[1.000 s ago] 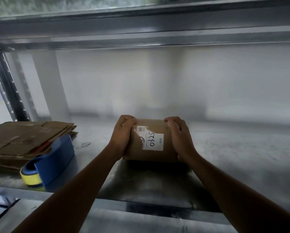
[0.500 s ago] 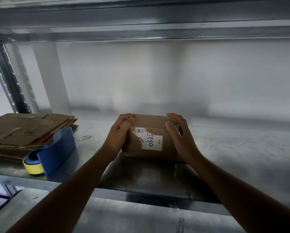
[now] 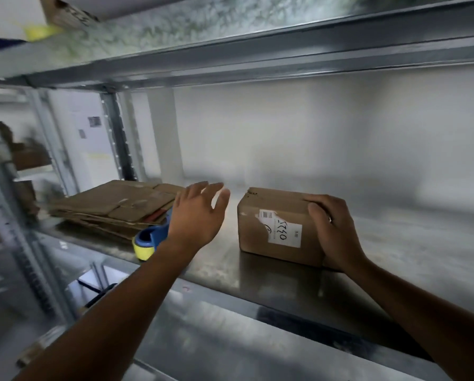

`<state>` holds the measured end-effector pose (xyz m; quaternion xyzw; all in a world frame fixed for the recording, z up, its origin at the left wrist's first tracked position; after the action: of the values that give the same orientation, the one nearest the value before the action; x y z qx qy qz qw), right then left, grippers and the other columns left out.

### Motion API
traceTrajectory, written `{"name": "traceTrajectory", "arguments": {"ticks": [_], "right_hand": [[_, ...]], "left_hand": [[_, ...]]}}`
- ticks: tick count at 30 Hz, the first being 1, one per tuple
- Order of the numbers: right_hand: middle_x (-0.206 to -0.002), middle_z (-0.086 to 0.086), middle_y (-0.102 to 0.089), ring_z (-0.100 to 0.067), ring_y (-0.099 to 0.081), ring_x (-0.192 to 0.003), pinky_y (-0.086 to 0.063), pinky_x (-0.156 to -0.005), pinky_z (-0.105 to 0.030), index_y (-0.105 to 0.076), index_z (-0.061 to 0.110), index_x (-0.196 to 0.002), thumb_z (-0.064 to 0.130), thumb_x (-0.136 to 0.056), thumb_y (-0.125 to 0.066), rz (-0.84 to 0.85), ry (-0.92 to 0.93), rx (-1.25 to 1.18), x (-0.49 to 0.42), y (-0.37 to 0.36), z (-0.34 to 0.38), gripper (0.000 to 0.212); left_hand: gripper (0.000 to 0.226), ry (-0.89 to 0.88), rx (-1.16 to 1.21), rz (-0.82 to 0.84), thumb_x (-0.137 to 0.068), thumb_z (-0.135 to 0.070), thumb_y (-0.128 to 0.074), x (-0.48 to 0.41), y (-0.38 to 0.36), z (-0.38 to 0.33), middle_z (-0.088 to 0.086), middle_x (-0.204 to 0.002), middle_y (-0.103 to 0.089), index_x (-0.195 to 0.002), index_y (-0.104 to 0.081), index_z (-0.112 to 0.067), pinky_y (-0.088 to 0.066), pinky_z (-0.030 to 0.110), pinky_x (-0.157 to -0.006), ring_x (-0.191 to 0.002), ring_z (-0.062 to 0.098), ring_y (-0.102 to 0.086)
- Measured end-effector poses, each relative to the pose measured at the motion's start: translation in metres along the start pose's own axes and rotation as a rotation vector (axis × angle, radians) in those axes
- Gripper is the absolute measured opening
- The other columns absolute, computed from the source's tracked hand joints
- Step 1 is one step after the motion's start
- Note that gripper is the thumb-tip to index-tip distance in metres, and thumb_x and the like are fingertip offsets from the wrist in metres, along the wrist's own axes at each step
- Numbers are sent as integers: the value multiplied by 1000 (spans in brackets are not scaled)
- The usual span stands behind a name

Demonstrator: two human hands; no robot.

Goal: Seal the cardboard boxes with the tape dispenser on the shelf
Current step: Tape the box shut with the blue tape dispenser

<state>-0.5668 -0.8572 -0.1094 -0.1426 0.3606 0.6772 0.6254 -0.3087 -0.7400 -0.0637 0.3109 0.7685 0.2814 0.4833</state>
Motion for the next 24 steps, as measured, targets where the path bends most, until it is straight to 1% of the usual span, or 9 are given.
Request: {"name": "traceTrajectory", "arguments": {"ticks": [2, 4, 6, 9, 12, 14, 16, 20, 24], "right_hand": [[-123, -1, -56, 20, -45, -107, -30, -83, 5, -67, 34, -113, 36, -98, -49, 32, 29, -8, -3, -13, 8, 24], [-124, -1, -57, 19, -45, -108, -30, -85, 5, -67, 33, -114, 42, -94, -45, 58, 53, -18, -5, -26, 16, 31], [-125, -3, -58, 19, -45, -108, -30, -87, 4, -69, 30, -114, 40, -94, -46, 79, 67, -37, -6, -39, 22, 33], [-123, -1, -57, 20, -47, -107, -30, -87, 4, -69, 35, -112, 36, -95, -49, 94, 74, -65, -5, -55, 28, 27], [-122, 2, -56, 21, -48, -106, -31, -85, 5, -68, 40, -110, 42, -92, -47, 79, 40, -97, -4, -59, 27, 27], [-122, 3, -55, 21, -49, -106, -31, -85, 5, -68, 42, -109, 47, -90, -46, 73, 29, -102, -4, -59, 26, 30], [-122, 3, -54, 21, -48, -105, -32, -85, 5, -67, 42, -110, 50, -89, -46, 75, 38, -93, -4, -59, 25, 31], [-124, 1, -55, 23, -46, -105, -32, -84, 6, -68, 39, -113, 45, -92, -47, 85, 41, -81, -6, -57, 24, 30], [-124, 2, -55, 24, -46, -105, -30, -82, 7, -68, 39, -114, 47, -92, -46, 108, 41, -79, -7, -56, 26, 32]], "left_hand": [[56, 83, -183, 82, -103, -61, -30, 7, 12, 22, 6, -160, -37, -151, -43, -34, -17, 52, -124, -150, 32, -28], [61, 158, -341, 144, -100, -67, -31, 16, 18, 41, 10, -159, -36, -150, -40, -33, -27, 57, -119, -146, 38, -32], [64, 223, -443, 194, -96, -70, -36, 25, 21, 56, 13, -155, -38, -146, -43, -30, -37, 57, -110, -140, 40, -40], [63, 235, -424, 231, -95, -69, -44, 32, 20, 76, 11, -149, -49, -142, -45, -26, -48, 54, -104, -132, 36, -53], [59, 169, -482, 166, -93, -71, -49, 34, 23, 82, 1, -136, -61, -133, -50, -27, -50, 49, -102, -122, 28, -61], [57, 128, -540, 121, -90, -71, -54, 31, 24, 81, -1, -127, -66, -126, -54, -27, -50, 45, -97, -115, 24, -64], [60, 159, -488, 147, -89, -68, -60, 24, 20, 81, 3, -127, -66, -130, -50, -24, -54, 43, -91, -112, 27, -65], [70, 217, -500, 155, -89, -60, -66, 13, 6, 75, 11, -126, -65, -138, -37, -21, -55, 42, -88, -113, 32, -66], [77, 233, -503, 85, -84, -67, -67, 13, 0, 84, 8, -122, -68, -139, -34, -24, -56, 40, -82, -106, 30, -69]]}}
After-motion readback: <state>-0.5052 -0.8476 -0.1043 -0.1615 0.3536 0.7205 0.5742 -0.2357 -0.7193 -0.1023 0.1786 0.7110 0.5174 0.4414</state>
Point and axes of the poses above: each hand's wrist, its own x-axis away from the middle knuckle, its own y-axis out of the back of the hand, z = x × y, the point moved 4 cm from there along -x, towards the middle knuckle
